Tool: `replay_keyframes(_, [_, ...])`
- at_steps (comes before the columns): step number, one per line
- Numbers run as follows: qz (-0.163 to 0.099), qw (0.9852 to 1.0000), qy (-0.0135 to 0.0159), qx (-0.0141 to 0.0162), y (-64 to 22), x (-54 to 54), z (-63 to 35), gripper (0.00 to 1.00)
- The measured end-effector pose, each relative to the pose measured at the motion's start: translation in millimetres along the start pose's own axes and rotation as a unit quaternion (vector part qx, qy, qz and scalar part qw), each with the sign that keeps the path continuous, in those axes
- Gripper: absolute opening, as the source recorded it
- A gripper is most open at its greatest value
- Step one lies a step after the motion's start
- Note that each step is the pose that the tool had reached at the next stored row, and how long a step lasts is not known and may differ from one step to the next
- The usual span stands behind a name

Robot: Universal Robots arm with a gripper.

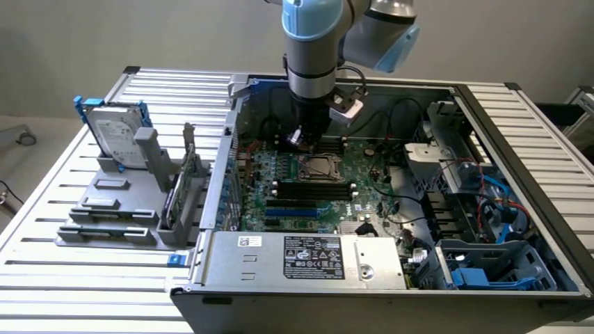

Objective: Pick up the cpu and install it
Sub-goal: 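Install the first cpu locking lever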

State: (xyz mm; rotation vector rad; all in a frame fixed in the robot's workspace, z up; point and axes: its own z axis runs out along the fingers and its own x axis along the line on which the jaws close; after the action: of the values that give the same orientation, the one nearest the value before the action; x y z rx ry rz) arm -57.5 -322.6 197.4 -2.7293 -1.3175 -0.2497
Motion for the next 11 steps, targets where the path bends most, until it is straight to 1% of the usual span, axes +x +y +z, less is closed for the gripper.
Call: replay_keyframes(11, [-0.009, 1.0000, -0.0006, 0.0014, 4.5, 3.4, 1.1, 0.11])
